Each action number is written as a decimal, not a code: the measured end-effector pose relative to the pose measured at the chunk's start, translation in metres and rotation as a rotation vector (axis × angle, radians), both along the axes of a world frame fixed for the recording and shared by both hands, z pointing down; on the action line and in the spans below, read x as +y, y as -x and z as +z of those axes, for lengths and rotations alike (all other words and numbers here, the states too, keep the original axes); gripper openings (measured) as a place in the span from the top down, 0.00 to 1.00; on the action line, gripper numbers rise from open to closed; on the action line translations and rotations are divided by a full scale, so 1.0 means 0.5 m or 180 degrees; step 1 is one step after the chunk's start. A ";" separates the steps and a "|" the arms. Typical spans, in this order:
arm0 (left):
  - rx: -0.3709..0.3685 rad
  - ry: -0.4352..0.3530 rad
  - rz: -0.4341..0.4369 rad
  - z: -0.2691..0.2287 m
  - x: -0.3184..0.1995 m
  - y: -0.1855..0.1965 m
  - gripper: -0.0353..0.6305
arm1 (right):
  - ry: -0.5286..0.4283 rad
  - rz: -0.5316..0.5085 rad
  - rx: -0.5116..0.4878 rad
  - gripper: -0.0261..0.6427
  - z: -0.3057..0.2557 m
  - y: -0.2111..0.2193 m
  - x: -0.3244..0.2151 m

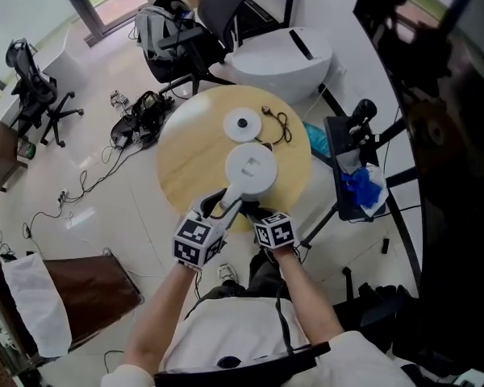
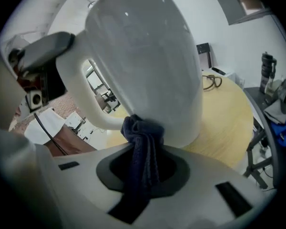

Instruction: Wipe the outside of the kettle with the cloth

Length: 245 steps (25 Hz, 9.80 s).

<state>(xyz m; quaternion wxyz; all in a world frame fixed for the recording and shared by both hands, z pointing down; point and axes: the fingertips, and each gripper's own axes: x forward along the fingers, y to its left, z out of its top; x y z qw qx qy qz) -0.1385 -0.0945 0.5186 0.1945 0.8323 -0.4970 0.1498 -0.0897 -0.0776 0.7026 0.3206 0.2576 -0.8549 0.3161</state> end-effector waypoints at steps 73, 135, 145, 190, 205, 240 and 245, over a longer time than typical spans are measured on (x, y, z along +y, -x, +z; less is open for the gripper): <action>-0.0883 0.0818 0.2838 0.026 -0.049 0.041 0.69 | -0.1120 -0.0702 0.0244 0.86 -0.366 -0.123 -0.037; -0.0760 -0.0097 -0.0302 0.102 -0.029 0.119 0.48 | -0.0363 -0.0971 0.0429 0.86 0.045 -0.209 -0.145; -0.0856 -0.0383 -0.1516 0.122 -0.044 0.121 0.64 | -0.0804 -0.0850 0.0394 0.86 -0.048 -0.218 -0.147; 0.0226 -0.0134 -0.0202 0.101 -0.149 0.137 0.70 | 0.0900 0.1242 -0.2246 0.86 -0.140 -0.146 -0.120; 0.1059 0.0296 -0.0513 0.020 0.000 0.151 0.44 | 0.0432 0.0501 -0.2827 0.86 -0.431 -0.144 -0.145; 0.0704 0.0497 0.0054 -0.024 -0.060 0.017 0.44 | 0.1116 0.0833 -0.1434 0.86 -0.009 -0.101 -0.159; 0.0696 0.0489 0.0456 -0.024 -0.064 0.017 0.44 | 0.0998 0.0492 -0.1981 0.86 -0.194 -0.079 -0.161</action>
